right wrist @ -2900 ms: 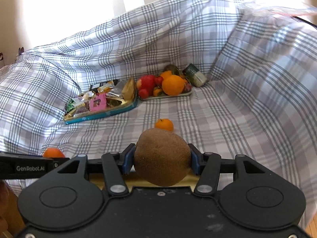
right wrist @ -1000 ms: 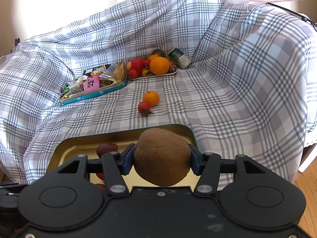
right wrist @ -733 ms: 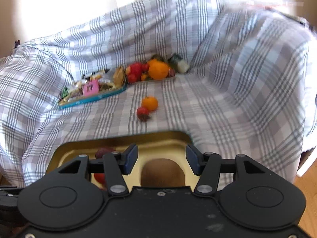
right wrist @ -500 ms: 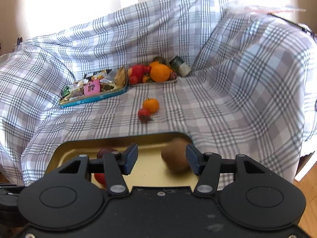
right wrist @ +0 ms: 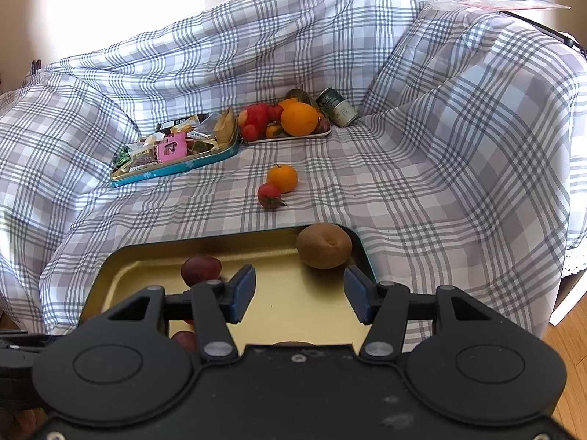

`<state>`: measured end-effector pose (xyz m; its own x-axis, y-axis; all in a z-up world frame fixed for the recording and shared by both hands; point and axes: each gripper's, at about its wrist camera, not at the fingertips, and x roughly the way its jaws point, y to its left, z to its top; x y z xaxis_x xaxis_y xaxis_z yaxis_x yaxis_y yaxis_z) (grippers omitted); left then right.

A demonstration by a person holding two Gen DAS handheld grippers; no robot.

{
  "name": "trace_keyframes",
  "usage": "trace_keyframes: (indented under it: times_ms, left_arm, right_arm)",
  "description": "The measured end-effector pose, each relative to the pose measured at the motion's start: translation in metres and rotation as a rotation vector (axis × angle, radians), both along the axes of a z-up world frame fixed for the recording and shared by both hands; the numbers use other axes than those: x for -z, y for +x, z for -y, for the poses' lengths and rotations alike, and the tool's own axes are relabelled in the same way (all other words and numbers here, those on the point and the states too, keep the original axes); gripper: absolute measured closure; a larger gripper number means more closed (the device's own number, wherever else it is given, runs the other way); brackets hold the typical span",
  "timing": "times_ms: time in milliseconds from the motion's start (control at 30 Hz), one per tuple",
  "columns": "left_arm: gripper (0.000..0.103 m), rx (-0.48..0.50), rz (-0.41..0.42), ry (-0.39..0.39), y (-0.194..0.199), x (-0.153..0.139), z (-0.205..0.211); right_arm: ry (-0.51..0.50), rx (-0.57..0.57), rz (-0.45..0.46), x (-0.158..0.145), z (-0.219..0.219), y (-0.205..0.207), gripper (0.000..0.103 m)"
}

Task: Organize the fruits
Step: 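Move both open tools from the tray toward the tomato and tangerine on the cloth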

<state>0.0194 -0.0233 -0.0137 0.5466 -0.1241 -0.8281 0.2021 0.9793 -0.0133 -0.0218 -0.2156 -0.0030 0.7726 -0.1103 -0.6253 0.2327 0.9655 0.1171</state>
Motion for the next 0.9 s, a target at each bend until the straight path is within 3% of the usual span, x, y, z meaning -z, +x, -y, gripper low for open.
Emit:
trace_keyframes:
  times_ms: [900]
  left_arm:
    - [0.055,-0.053,0.029,0.014,0.0024,-0.0007,-0.0043]
  right_arm:
    - [0.015,-0.035,-0.055,0.0080,-0.0015,0.0043,0.045]
